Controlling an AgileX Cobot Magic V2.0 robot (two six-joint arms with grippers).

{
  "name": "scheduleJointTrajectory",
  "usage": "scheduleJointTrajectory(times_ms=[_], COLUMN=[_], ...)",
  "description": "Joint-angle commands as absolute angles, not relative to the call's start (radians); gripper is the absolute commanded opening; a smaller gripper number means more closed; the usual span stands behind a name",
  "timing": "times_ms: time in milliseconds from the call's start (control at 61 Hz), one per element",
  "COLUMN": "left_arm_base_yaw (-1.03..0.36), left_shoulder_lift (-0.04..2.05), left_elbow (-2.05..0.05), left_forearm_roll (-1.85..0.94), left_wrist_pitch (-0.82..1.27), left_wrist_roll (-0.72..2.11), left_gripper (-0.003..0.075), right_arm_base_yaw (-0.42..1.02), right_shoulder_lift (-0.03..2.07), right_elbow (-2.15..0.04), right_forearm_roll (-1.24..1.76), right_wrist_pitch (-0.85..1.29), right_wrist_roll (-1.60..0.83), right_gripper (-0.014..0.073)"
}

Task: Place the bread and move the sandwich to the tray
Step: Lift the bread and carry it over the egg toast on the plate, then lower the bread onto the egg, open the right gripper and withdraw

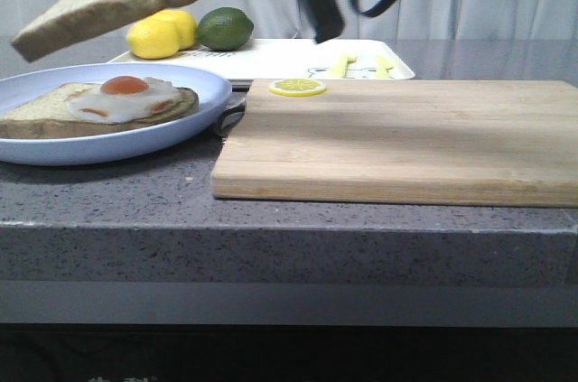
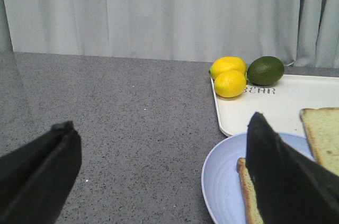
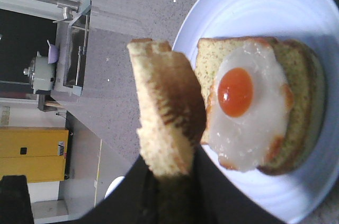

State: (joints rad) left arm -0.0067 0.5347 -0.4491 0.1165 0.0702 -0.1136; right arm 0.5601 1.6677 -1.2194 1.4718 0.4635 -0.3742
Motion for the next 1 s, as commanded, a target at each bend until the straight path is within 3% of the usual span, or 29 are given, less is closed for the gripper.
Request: scheduleJointTrajectory(times_ms=[0,279,639,984], left_arm_base_yaw=[-0.012,-0.012,-0.012,-0.012], left_shoulder_lift=[0.543,0.543,0.543,0.543], left_elbow=[-0.485,-0.485,-0.485,-0.485], left_forearm_roll=[0.117,0.117,0.117,0.117], left_wrist_pitch=[-0.012,-0.012,-0.012,-0.012], left_wrist_roll=[-0.113,-0.113,-0.113,-0.113], left_gripper=[0.0619,0.0619,0.0619,0.0619], right_arm_base_yaw=[0.562,0.562,0.562,0.559], right_shoulder_lift=[1.694,1.832,1.838,1.838], right_elbow=[-1.314,-1.404,-1.405,-1.402], right_forearm_roll=[1.513,1.514,1.513,1.502], right_wrist_pitch=[0.51,0.592,0.58,0.573], right_wrist_roll=[-0.387,-0.387,-0.387,-0.387], right_gripper=[-0.0061,0.0087,0.0113,0.029])
